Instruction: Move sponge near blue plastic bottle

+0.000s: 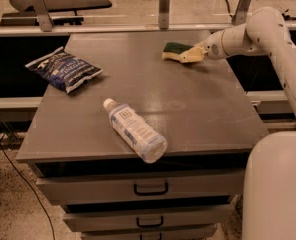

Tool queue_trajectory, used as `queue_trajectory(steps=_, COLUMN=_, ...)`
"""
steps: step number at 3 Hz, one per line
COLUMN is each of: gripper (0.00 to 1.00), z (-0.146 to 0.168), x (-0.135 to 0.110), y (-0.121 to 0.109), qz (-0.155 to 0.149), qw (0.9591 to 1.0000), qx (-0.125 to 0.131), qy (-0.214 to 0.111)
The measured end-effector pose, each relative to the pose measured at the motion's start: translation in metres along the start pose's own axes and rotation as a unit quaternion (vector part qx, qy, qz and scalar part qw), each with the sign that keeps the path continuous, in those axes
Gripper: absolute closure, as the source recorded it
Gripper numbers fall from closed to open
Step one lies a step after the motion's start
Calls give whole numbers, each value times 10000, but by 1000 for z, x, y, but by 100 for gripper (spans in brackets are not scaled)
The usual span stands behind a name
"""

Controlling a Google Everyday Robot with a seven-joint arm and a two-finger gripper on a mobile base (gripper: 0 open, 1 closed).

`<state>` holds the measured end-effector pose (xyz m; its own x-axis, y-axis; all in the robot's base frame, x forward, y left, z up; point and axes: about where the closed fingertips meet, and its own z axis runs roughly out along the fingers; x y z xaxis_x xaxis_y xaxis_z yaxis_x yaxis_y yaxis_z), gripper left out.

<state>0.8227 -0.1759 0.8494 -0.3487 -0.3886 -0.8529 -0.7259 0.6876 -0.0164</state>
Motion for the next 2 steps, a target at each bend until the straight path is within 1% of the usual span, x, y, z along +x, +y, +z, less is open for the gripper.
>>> queue_trajectory(steps=1, gripper=87, z=-18, x=-17, y=10, qz=-88, qw=9997, qx=-58, qy=-221)
queue_trajectory(steps=2, gripper=100, z=-43, x=-32, y=28, qz=-178, qw=9987, qx=-144, qy=-458)
